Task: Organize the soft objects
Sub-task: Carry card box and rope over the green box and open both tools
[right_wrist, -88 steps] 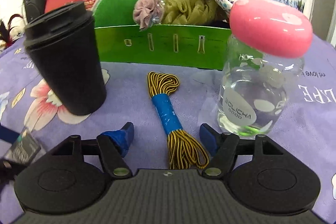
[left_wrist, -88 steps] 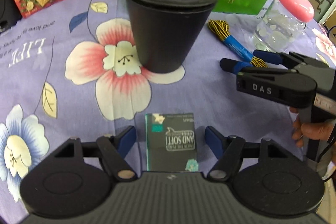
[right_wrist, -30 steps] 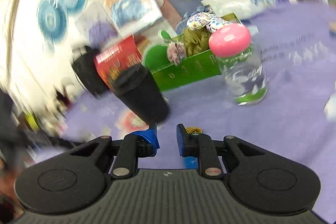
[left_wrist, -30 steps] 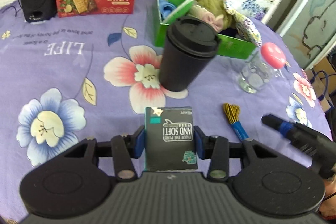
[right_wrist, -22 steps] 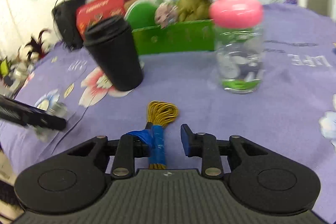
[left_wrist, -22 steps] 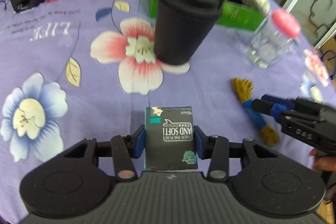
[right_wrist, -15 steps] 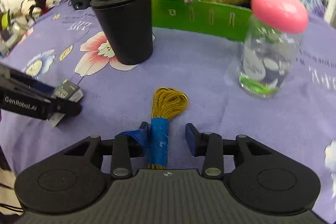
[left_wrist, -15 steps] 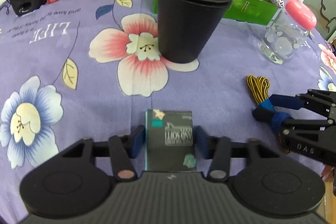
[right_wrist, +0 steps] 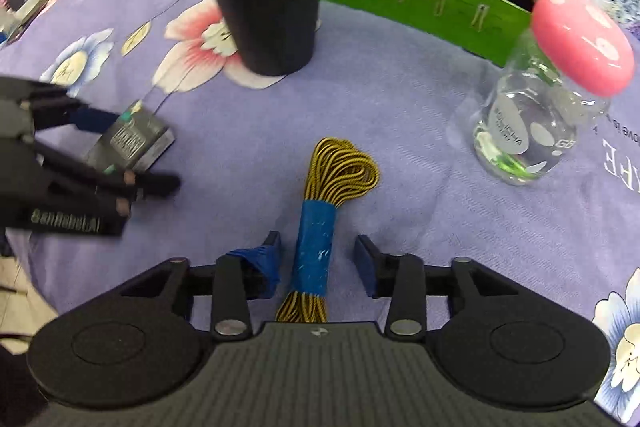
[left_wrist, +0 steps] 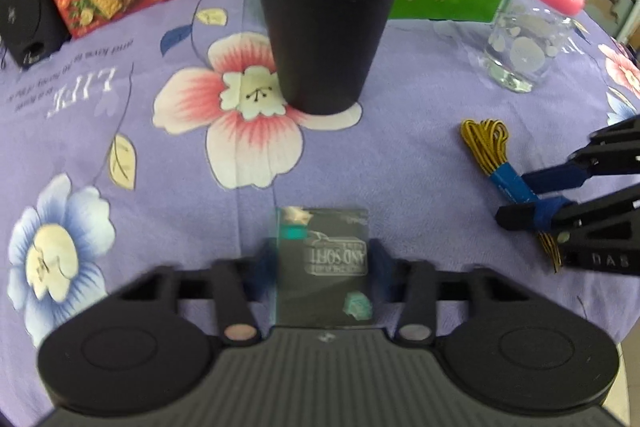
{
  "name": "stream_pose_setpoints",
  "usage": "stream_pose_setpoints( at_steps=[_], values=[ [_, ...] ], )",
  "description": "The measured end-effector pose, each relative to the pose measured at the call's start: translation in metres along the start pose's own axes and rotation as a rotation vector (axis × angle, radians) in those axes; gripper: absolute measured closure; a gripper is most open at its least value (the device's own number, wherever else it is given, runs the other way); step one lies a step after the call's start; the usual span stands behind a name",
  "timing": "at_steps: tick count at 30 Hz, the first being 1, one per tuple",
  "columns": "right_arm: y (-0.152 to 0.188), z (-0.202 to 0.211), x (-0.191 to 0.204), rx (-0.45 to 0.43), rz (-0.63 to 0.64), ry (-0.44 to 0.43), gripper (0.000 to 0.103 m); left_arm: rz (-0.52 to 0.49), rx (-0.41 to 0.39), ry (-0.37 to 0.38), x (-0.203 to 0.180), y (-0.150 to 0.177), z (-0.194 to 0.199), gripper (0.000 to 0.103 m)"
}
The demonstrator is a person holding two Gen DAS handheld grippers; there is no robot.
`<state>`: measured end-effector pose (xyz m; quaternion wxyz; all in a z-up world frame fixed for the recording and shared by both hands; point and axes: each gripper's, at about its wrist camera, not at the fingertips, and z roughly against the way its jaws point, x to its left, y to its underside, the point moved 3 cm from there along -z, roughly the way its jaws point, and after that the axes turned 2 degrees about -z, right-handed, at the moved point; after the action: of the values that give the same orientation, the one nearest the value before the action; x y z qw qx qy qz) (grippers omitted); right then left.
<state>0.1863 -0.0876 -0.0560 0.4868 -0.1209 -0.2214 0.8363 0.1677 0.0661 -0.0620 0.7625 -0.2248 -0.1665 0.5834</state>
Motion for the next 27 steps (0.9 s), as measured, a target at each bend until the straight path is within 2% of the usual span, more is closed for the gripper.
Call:
stream_pose_setpoints(
  at_steps=[1, 4, 7, 9, 12, 16, 19, 22, 25, 27],
  values=[
    [-0.001, 0.000, -0.001, 0.003, 0.007, -0.002, 0.103, 0.012, 0.003, 0.012, 0.003, -0.001, 0.000, 0.059],
    [-0.001, 0.008, -0.001, -0.008, 0.020, -0.009, 0.103, 0.042, -0.019, 0.037, 0.013, -0.004, 0.010, 0.059],
    [-0.002, 0.041, -0.008, -0.109, -0.040, -0.060, 0.103, 0.082, -0.046, 0.071, 0.028, -0.012, 0.028, 0.059],
    [-0.010, 0.066, -0.015, -0.191, -0.054, -0.067, 0.103, 0.092, -0.079, 0.063, 0.036, -0.025, 0.042, 0.059],
    [-0.038, 0.101, -0.035, -0.314, -0.072, -0.068, 0.103, 0.098, -0.141, 0.073, 0.049, -0.062, 0.065, 0.059],
    [-0.100, 0.121, -0.067, -0.429, -0.060, 0.005, 0.103, 0.067, -0.240, 0.073, 0.060, -0.138, 0.086, 0.059],
    [-0.156, 0.108, -0.083, -0.437, -0.034, 0.056, 0.103, 0.031, -0.270, 0.091, 0.062, -0.203, 0.083, 0.059],
    [-0.199, 0.089, -0.093, -0.411, -0.021, 0.059, 0.103, 0.006, -0.262, 0.097, 0.055, -0.259, 0.061, 0.059],
    [-0.228, 0.062, -0.104, -0.369, -0.038, 0.044, 0.103, -0.003, -0.240, 0.071, 0.043, -0.299, 0.030, 0.059],
    [-0.234, 0.050, -0.113, -0.325, -0.071, 0.017, 0.103, -0.004, -0.209, 0.063, 0.038, -0.320, 0.008, 0.059]
  ],
)
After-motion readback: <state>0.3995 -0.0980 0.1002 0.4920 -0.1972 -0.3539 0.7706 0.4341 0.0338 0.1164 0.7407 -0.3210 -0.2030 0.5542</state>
